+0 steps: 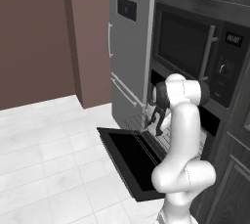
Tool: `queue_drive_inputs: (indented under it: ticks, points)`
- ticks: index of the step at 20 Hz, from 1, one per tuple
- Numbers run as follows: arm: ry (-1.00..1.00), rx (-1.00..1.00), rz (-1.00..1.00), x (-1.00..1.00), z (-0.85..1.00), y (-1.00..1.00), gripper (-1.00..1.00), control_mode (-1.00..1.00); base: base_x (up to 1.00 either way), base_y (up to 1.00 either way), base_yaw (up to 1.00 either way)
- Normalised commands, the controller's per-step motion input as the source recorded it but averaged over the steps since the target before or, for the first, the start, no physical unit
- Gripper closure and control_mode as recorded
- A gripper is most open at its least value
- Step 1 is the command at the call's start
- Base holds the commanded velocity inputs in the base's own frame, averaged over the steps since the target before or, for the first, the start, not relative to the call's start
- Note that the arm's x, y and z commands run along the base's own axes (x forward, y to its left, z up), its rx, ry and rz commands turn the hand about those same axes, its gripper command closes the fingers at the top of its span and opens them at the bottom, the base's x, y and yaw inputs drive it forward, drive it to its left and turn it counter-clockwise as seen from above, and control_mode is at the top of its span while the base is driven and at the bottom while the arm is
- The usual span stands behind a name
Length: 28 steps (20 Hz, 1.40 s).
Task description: Place the fish on the rack of the oven, and slide the rack back inside. Close the oven door.
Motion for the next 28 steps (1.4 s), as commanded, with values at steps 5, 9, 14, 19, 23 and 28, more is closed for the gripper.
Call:
queue_drive_inputs:
  ticks: [5,9,14,19,23,28]
  points:
    - [0.0,0.02,-0.03,0.29,-0.22,-0.37,1.0,-1.0,0.0,0.0,0.0]
    - [0.0,0.02,-0.02,0.31,-0.22,-0.32,1.0,-1.0,0.0,0.0,0.0]
    - [0.0,0.01,-0.01,0.4,-0.27,-0.1,1.0,-1.0,0.0,0.0,0.0]
    - [0.0,0.03,0.0,0.45,-0.27,-0.14,1.0,-1.0,0.0,0.0,0.0]
    - [0.0,0.04,0.0,0.43,-0.21,-0.31,1.0,-1.0,0.0,0.0,0.0]
    - [0.0,0.04,0.0,0.44,-0.22,-0.32,1.0,-1.0,0.0,0.0,0.0]
